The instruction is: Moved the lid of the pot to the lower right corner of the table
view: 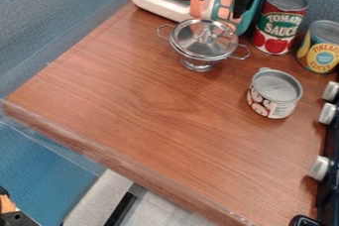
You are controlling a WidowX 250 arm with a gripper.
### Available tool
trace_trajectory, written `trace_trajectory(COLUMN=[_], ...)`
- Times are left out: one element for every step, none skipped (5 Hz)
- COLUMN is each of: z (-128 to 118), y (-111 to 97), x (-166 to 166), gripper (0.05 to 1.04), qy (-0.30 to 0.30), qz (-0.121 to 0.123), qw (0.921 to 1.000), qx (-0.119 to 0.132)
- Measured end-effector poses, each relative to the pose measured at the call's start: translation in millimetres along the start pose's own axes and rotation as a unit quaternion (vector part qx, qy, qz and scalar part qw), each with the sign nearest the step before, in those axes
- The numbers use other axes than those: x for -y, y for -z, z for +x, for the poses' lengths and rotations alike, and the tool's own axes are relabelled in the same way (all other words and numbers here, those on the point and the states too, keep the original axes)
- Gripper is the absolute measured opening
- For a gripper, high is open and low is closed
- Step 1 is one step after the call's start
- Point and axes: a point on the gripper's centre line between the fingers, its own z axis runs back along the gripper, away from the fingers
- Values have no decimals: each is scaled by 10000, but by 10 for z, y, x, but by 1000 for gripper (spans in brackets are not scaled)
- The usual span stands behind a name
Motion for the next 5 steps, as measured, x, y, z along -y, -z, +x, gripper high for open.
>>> trace_trajectory(z=[6,-57,-65,-102,-48], y=[190,347,364,481,556], x=[-100,-111,-105,-97,-103], gripper=[999,999,999,999,999], qy=[45,145,229,339,506], qz=[40,54,32,-13,-52], qw=[9998,9989,9986,9969,9952], qx=[-203,-453,-482,-716,-835])
